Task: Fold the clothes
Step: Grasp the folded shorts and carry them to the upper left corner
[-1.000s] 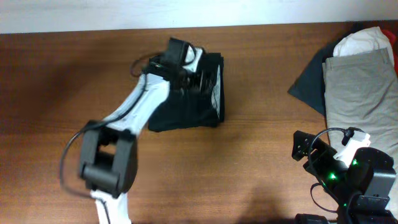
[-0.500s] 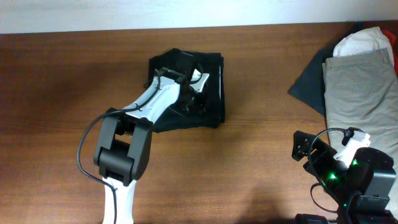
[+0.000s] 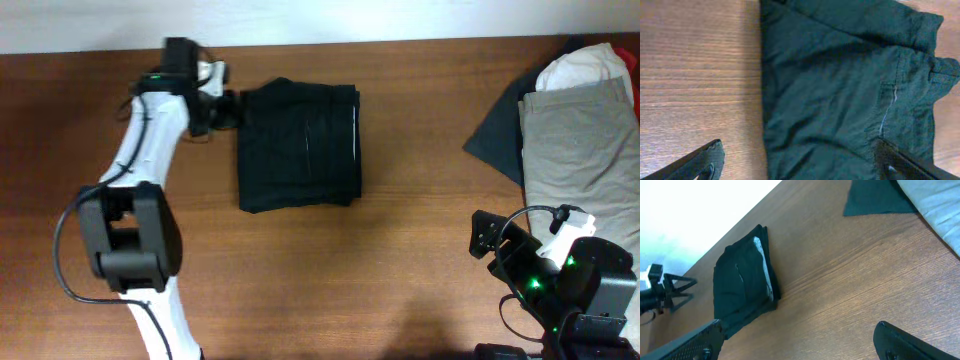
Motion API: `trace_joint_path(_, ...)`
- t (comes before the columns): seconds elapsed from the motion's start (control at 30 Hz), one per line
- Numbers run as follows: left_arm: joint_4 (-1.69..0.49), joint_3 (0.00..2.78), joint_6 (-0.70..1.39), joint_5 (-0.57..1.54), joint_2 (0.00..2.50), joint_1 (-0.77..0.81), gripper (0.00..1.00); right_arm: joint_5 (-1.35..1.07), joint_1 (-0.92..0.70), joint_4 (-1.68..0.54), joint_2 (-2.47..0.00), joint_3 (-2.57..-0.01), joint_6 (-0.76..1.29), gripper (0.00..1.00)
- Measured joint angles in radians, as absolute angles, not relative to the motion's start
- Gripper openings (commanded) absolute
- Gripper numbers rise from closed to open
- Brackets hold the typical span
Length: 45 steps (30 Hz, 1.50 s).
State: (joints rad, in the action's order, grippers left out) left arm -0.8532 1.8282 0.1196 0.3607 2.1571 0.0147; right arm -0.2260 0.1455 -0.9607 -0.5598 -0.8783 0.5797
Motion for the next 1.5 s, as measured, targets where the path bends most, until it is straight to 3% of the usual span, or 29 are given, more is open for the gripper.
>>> trace_joint_path(0.17,-0.854,1.836,0.07,0.487,2.323,-0.008,0.97,-0.226,0.146,-0.961,-0.56,-0.878,0.58,0.99)
trace_joint_path(0.23,-0.855,1.837,0.059,0.498,2.33,-0.01,0.51,-0.226,0.146,-0.961,-0.56,-0.878,0.58,0.99)
trace_joint_path(0.27,-0.855,1.837,0.053,0.498,2.338,-0.007,0.46,-0.226,0.146,-0.961,-0.56,-0.878,0.58,0.99)
trace_joint_path(0.33,-0.841,1.837,0.045,0.516,2.358,0.004,0.46,-0.226,0.146,-0.96,-0.561,-0.878,0.58,0.99)
trace_joint_path(0.37,-0.823,1.838,0.046,0.531,2.365,0.012,0.27,-0.226,0.146,-0.961,-0.56,-0.878,0.58,0.99)
trace_joint_path(0.4,-0.81,1.838,0.046,0.54,2.368,0.023,0.01,-0.226,0.146,-0.961,-0.56,-0.878,0.58,0.99)
trace_joint_path(0.6,-0.652,1.837,0.165,0.492,2.396,0.003,0.01,-0.226,0.146,-0.961,-0.56,-0.878,0.58,0.99)
trace_joint_path(0.67,-0.621,1.85,0.304,0.368,2.395,-0.118,0.02,-0.226,0.146,-0.961,-0.56,-0.878,0.58,0.99)
trace_joint_path(0.73,-0.611,1.859,0.403,0.273,2.394,-0.28,0.14,-0.226,0.146,-0.961,-0.56,-0.878,0.58,0.99)
trace_joint_path(0.87,-0.624,1.865,0.488,0.192,2.391,-0.618,0.14,-0.226,0.146,-0.961,-0.56,-0.878,0.58,0.99)
trace_joint_path(1.0,-0.661,1.866,0.558,0.193,2.386,-0.782,0.15,-0.226,0.146,-0.96,-0.56,-0.878,0.58,0.99)
trace_joint_path(1.13,-0.666,1.866,0.735,0.239,2.386,-0.757,0.16,-0.226,0.146,-0.961,-0.56,-0.878,0.58,0.99)
trace_joint_path(1.27,-0.612,1.863,0.895,0.216,2.386,-0.579,0.18,-0.226,0.146,-0.96,-0.56,-0.878,0.58,0.99)
trace_joint_path(1.37,-0.54,1.86,0.939,0.172,2.394,-0.466,0.22,-0.226,0.146,-0.961,-0.56,-0.878,0.58,0.99)
trace_joint_path(1.5,-0.472,1.855,0.895,0.107,2.398,-0.46,0.28,-0.226,0.146,-0.961,-0.56,-0.878,0.58,0.99)
